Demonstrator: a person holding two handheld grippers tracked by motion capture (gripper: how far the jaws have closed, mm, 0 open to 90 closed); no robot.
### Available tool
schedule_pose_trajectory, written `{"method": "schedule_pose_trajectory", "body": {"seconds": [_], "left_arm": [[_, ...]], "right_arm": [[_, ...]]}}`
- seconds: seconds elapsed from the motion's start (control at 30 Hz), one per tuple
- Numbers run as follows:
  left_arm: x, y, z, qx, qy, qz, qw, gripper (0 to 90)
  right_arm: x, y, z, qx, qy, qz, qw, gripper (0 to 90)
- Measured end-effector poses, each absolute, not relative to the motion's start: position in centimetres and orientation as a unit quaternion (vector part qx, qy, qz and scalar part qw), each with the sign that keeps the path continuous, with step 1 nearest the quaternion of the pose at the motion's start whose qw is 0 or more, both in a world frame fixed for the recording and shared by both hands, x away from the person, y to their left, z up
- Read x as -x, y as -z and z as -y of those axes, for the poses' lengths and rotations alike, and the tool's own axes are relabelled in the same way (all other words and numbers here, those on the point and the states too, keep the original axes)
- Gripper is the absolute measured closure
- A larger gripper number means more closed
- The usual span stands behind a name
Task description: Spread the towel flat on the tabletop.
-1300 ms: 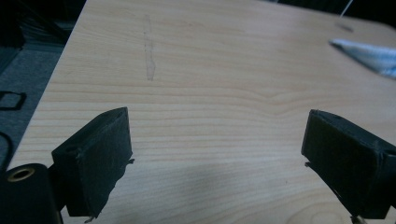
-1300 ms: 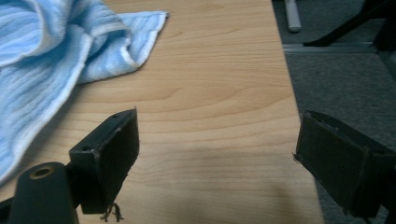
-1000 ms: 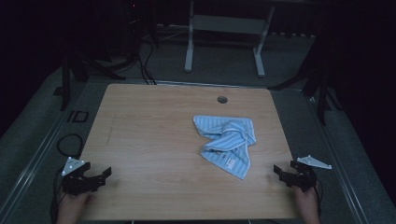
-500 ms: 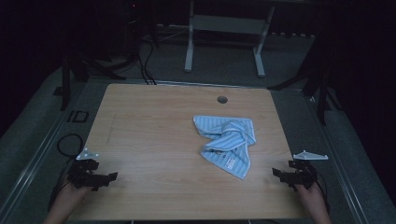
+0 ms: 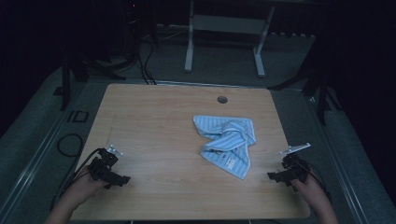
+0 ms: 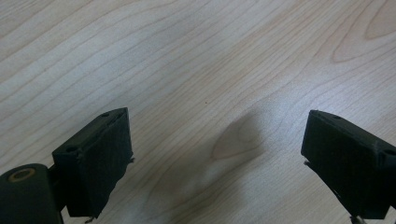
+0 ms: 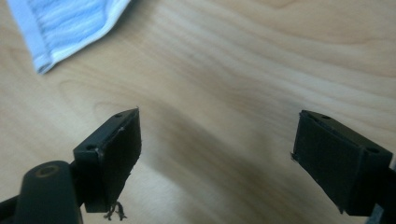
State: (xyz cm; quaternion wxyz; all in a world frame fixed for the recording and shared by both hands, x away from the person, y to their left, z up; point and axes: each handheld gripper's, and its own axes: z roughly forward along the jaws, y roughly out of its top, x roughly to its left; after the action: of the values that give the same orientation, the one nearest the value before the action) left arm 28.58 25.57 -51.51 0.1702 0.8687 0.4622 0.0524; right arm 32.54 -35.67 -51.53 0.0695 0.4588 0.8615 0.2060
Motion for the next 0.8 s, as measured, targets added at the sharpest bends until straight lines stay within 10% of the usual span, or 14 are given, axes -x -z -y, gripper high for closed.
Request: {"method": "schedule_pose_trajectory", "body": {"seconds": [0.8], "left_arm": [[-34.1,49.3,-15.9,-0.923,-0.038,-0.369,0.1,8.9]], "right_arm": [[-34.5,51.0,33.2,-0.449,-0.206,-0.867,0.054,13.6]]}}
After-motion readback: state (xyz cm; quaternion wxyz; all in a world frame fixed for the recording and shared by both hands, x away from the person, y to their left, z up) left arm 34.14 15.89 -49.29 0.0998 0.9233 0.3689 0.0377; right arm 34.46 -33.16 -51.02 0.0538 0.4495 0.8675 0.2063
